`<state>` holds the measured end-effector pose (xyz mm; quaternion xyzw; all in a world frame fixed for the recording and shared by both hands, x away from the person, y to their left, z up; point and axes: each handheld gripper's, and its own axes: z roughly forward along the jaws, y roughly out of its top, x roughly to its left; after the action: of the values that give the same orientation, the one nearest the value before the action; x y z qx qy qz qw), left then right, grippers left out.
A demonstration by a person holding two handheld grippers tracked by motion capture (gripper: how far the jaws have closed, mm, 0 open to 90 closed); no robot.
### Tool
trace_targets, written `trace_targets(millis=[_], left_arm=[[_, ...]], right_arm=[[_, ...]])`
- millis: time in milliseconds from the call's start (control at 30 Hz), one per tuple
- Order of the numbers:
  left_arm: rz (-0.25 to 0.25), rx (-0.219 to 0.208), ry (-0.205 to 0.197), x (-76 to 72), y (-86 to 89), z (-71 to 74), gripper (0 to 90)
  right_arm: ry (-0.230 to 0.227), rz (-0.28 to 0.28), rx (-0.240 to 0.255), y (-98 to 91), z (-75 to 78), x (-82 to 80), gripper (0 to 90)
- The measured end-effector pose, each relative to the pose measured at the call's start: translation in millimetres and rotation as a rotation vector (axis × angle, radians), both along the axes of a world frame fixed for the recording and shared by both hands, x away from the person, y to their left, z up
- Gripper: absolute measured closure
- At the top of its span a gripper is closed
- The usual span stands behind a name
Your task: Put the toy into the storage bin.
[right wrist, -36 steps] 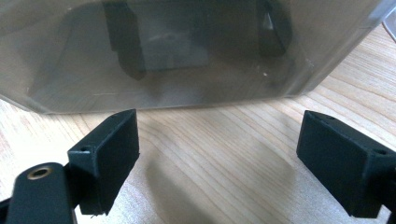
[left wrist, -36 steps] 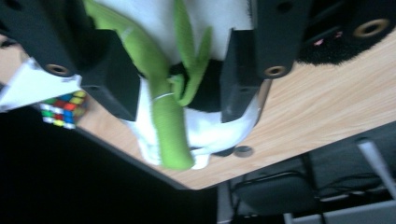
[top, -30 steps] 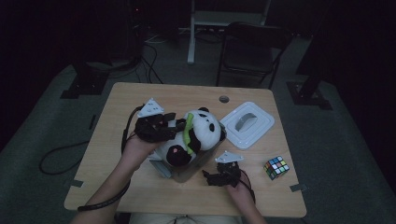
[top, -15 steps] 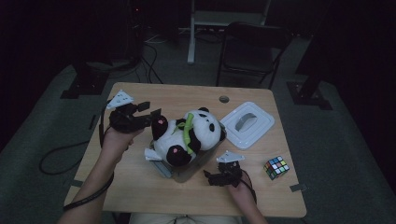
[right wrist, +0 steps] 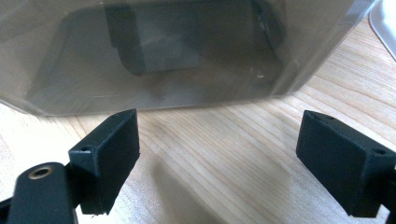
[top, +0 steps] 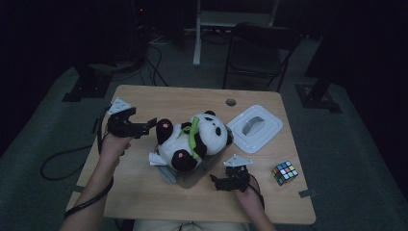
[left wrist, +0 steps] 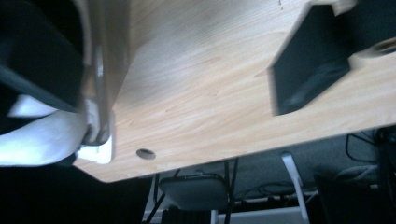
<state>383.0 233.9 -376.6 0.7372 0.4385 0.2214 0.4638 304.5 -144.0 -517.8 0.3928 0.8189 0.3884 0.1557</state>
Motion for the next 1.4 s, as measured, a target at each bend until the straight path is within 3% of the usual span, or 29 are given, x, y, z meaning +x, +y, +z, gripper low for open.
trace_targets(millis=[33, 67, 133, 167, 233, 267, 300, 367, 500, 700, 1000, 1400], left_arm=[[0.0, 0.0, 0.0, 0.0, 0.0, 0.0, 0.4], [0.024, 0.003, 0.037, 11.4, 7.2, -18.1, 0.4], [0.026, 0.016, 0.052, 15.0, 8.0, -24.5, 0.4], [0.031, 0.053, 0.076, 21.3, 8.6, -38.1, 0.4], [0.031, 0.053, 0.076, 21.3, 8.6, -38.1, 0.4], [0.033, 0.061, 0.1, 27.7, 8.8, -54.6, 0.4], [0.034, 0.075, 0.112, 30.1, 8.6, -60.5, 0.4], [0.036, 0.106, 0.125, 33.3, 6.3, -70.8, 0.4], [0.019, 0.128, 0.138, 36.6, -0.7, -84.0, 0.4], [-0.016, 0.153, 0.144, 35.0, -13.8, -90.4, 0.4], [-0.032, 0.141, 0.16, 28.9, -15.3, -94.9, 0.4], [-0.073, 0.161, 0.136, -0.7, -18.7, -94.3, 0.4]], right_arm=[[-0.001, 0.0, -0.001, 0.1, 0.4, 0.0, 13.1], [-0.002, 0.002, 0.002, 0.0, 1.3, 0.9, 13.1], [-0.006, 0.003, -0.004, 0.2, 2.2, 1.6, 13.1], [-0.014, 0.002, -0.001, -0.2, 4.2, 2.4, 13.1], [-0.015, 0.0, 0.006, -0.8, 6.2, 2.6, 13.1], [-0.025, -0.003, 0.011, -1.5, 8.8, 2.8, 13.2], [-0.028, -0.005, 0.015, -1.7, 9.9, 2.9, 13.2], [-0.037, -0.009, 0.021, -2.6, 11.9, 3.6, 13.2], [-0.036, -0.015, 0.028, -4.2, 12.9, 5.7, 13.2], [-0.027, -0.032, 0.045, -5.9, 13.7, 8.4, 13.2], [-0.034, -0.024, 0.039, -6.0, 16.6, 12.1, 12.6], [-0.055, -0.048, 0.053, -11.6, 21.8, 19.2, 13.4]])
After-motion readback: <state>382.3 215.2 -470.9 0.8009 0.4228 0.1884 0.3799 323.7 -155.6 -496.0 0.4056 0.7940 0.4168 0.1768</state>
